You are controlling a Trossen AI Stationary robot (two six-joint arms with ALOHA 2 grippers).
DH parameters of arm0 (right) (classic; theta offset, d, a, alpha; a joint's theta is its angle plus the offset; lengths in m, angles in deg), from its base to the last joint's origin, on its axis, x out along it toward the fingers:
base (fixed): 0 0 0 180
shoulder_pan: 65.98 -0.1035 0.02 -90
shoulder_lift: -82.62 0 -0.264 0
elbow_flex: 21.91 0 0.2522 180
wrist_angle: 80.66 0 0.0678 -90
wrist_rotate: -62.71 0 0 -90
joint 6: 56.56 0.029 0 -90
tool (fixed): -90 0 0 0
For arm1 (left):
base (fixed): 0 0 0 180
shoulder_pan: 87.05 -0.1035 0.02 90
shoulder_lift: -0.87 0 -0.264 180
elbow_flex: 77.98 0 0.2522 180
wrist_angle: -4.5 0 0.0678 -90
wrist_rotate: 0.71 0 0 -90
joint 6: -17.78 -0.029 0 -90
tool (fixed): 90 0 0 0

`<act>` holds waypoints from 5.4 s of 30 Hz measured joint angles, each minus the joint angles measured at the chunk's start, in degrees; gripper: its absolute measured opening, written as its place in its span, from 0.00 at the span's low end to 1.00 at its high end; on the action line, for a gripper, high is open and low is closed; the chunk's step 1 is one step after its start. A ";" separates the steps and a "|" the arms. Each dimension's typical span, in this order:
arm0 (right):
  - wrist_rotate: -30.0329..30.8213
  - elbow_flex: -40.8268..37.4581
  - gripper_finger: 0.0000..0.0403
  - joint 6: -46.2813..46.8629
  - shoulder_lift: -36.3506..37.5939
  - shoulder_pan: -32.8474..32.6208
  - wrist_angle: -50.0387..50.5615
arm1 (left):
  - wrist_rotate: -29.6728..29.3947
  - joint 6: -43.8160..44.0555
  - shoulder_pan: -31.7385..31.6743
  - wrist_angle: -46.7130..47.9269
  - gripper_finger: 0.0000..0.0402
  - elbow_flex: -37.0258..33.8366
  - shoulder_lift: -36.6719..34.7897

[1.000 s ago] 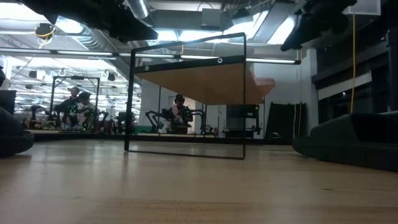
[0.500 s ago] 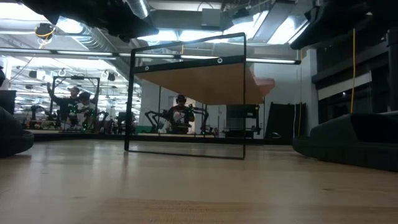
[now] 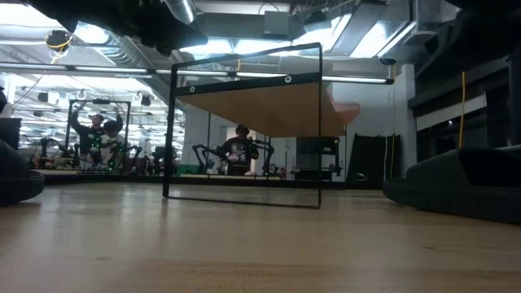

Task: Pick and place slides into the shelf
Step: Put the right black slide on the shelf

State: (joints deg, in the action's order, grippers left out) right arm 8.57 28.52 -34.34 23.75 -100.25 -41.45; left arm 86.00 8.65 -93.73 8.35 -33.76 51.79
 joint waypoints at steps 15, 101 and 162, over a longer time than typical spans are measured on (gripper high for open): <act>0.48 9.09 0.00 10.84 -8.57 -6.04 11.95 | 0.00 0.04 0.02 0.02 0.00 0.00 0.00; -0.41 28.58 0.03 31.62 -39.80 -7.51 52.27 | 0.00 -0.45 6.36 4.98 0.00 0.00 0.00; 32.91 57.88 0.03 -16.65 -36.81 9.35 44.04 | 0.02 -0.45 6.40 7.99 0.00 0.00 0.00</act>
State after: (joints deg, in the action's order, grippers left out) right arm 41.48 86.40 -50.98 -13.06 -90.90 2.59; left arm 86.02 8.20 -87.33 16.34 -33.76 51.79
